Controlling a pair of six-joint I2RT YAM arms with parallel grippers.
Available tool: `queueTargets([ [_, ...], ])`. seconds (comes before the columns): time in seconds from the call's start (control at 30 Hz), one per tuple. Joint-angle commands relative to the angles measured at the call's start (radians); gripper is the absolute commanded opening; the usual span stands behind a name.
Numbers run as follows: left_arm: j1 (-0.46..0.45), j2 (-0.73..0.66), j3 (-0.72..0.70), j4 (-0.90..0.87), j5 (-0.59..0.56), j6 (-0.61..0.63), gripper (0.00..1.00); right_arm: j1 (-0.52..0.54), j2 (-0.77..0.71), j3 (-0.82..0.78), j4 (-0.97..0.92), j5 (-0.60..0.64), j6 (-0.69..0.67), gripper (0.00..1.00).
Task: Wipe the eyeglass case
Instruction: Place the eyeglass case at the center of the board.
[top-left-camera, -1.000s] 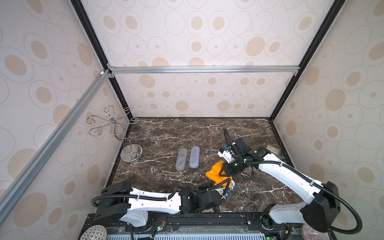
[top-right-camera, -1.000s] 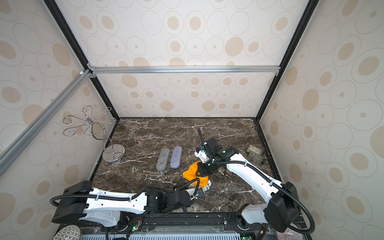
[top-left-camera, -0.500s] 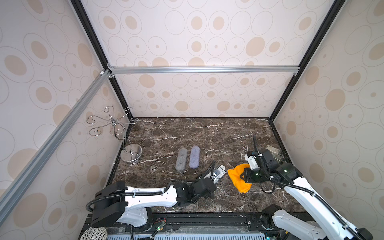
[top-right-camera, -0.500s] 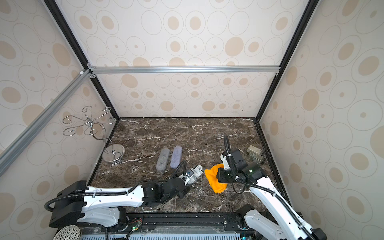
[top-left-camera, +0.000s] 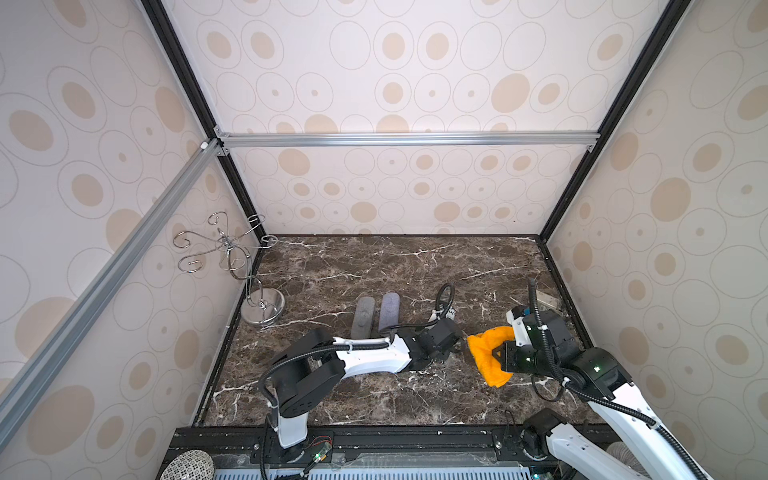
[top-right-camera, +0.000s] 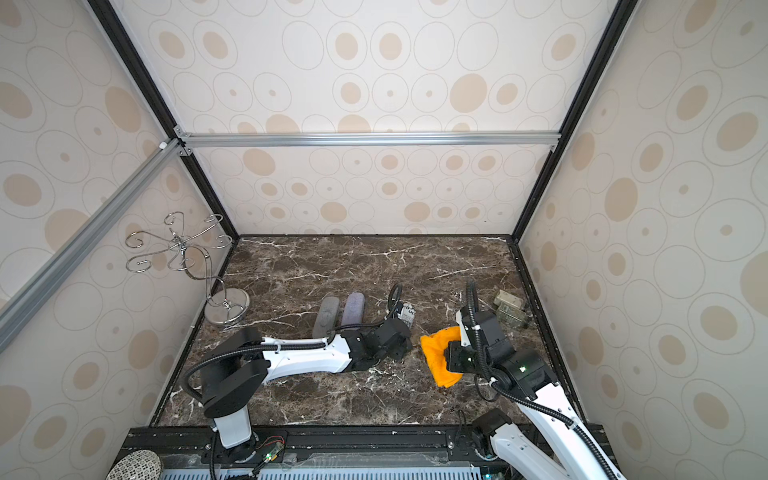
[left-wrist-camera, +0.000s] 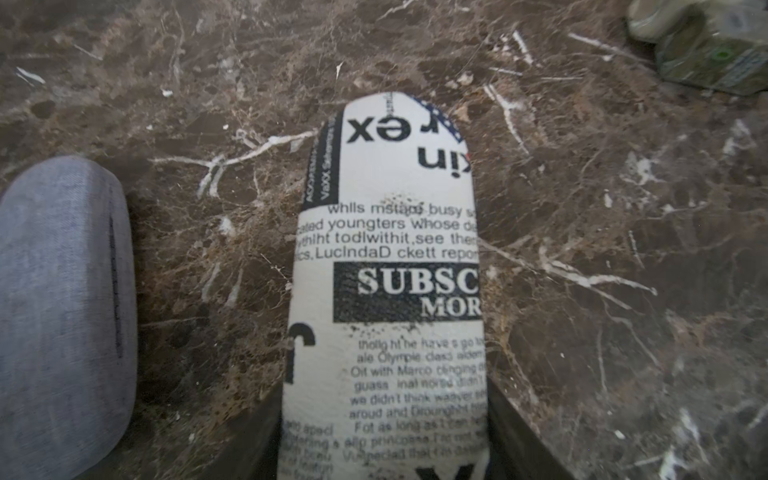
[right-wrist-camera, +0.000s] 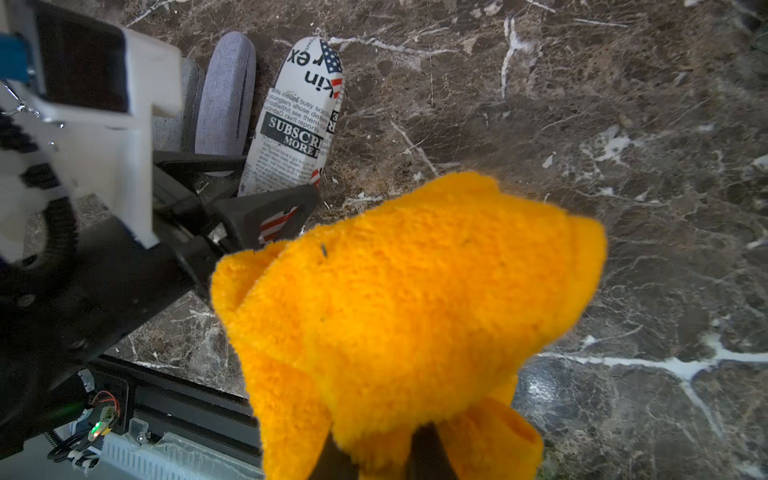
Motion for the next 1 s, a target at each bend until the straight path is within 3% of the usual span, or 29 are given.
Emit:
queueTargets([
  [0.0, 0.032, 0.055, 0.078, -0.042, -0.028, -0.081, 0.47, -0.004, -0.007, -0.007, -0.017, 0.025, -0.003, 0.0],
  [0.47, 0.084, 0.237, 0.212, -0.059, -0.06, -0.124, 0.51, -0.003, 0.005, -0.012, -0.016, 0.027, -0.004, 0.0],
  [0.97, 0.09, 0.245, 0.22, -0.042, -0.057, -0.115, 0.78, -0.003, 0.001, -0.023, 0.0, 0.011, -0.007, 0.0],
])
